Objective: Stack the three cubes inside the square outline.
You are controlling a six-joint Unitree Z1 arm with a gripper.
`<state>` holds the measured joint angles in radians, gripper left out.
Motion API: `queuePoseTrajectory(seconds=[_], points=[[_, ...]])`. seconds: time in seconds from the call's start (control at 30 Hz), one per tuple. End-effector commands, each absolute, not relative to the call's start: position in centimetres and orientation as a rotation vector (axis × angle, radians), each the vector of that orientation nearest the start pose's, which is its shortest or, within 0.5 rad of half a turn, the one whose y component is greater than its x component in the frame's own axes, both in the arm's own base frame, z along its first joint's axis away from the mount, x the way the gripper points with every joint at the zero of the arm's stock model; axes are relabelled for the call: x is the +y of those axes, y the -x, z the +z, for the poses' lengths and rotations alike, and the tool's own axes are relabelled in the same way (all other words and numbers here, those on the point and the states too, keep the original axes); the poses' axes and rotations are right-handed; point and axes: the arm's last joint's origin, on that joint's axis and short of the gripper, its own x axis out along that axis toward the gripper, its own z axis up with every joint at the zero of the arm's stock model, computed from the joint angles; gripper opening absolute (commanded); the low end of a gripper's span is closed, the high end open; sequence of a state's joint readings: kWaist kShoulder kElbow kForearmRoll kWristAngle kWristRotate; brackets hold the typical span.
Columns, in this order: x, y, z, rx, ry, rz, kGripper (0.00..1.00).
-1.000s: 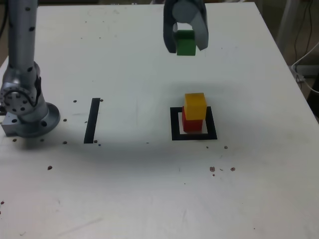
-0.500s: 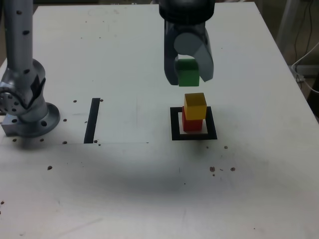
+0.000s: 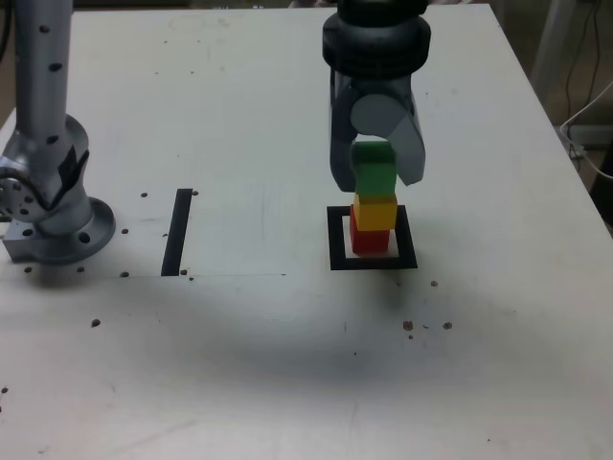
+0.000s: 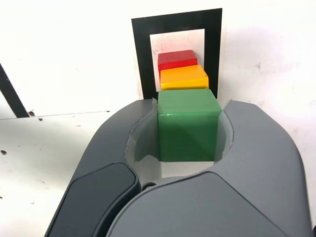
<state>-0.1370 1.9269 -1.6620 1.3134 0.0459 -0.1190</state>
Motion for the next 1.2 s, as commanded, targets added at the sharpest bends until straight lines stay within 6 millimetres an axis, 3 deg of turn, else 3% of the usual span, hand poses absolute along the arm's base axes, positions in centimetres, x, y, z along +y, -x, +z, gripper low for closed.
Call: queuePoseTrajectory(seconds=[0.0,0.2,0.27,0.47,0.53,0.8,1.03,1.17], points=[[-4.6,-34.5,30.7,1.576,-0.049,0.022,0.32],[-4.6,-34.7,30.2,1.572,-0.049,0.023,0.32],[-4.6,-34.7,30.0,1.571,-0.049,0.023,0.36],[-4.6,-34.6,29.4,1.564,-0.049,0.025,0.84],[-4.6,-34.5,29.2,1.563,-0.050,0.026,0.93],[-4.1,-33.2,30.3,1.544,-0.062,0.091,0.99],[-2.9,-28.4,32.7,1.521,-0.059,0.218,0.99],[-2.2,-25.6,32.4,1.553,-0.045,0.240,1.00]])
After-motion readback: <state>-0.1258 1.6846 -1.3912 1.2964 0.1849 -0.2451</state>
